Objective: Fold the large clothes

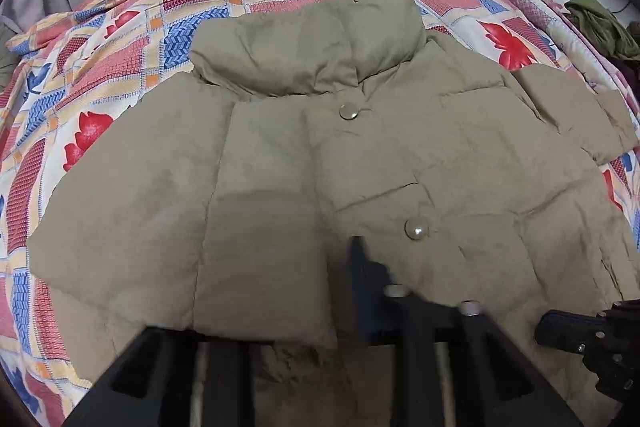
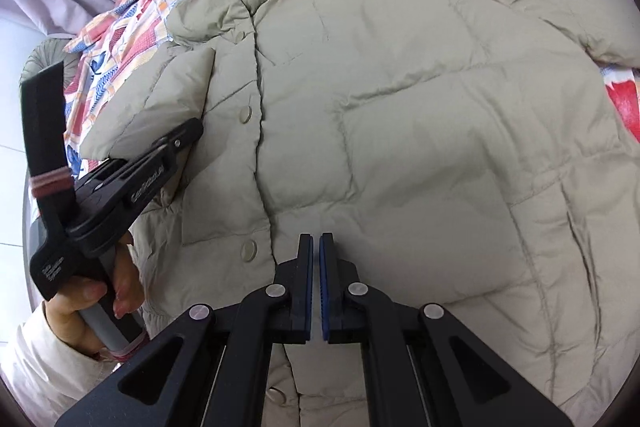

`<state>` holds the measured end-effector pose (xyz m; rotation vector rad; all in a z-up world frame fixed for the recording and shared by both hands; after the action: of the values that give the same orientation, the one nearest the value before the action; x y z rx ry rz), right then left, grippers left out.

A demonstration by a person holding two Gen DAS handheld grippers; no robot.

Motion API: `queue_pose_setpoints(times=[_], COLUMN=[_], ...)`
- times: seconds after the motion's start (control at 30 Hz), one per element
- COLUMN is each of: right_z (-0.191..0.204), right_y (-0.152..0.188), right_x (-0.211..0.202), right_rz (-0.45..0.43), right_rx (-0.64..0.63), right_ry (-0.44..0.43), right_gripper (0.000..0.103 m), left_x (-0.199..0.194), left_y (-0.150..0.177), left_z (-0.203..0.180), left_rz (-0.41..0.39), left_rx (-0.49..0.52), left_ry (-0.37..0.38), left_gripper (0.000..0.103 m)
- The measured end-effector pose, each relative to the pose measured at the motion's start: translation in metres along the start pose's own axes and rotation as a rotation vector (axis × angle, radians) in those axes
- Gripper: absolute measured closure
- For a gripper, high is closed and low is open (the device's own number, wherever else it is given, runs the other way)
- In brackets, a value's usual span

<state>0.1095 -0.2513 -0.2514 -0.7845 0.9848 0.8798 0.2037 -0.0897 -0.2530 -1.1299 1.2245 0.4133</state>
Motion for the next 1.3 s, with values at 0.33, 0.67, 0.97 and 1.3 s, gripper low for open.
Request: queue_pose_setpoints(times=[0.33,0.67,0.97,1.3], right_z=[0.022,0.142,0.228,0.067], right_y=[-0.012,-0.012,-0.006,-0.09], right_x=[-0.007,-0.009,0.051,0.02], right_rz=[-0.002,-0.187,-0.316,-0.186], right_rx=[-0.088,-0.547,-0.935,-0.067], right_ry=[0.044,0.142,0.437,0.068], right_gripper=[0.099,0.031,0.031,0.031], left_x=[-0.063,-0.048,-0.007,-0.04], left_y=[0.018,0.049,0.058,0.051], left_z=[0.055,0.204,0.201,0.205], left_rz=[-0.108,-0.051,0.006,-0.04], left_rx=[-0.099,-0.45,-0.376,-0.408], left_ry=[-0.042,-0.21,-0.326,-0.281], left_gripper=[0.021,0.021,0.021,0.044])
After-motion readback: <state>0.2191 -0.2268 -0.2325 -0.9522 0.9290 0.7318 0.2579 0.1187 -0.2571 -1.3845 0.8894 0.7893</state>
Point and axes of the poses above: each gripper's, at about its wrist camera, not at the fingertips, and x roughly the way its jaws point, z to its left, y to its underside, the point moved 1 cm from there along x, roughly the way its jaws point, and after that the axes turned 1 degree about x, right-handed, at the moved point
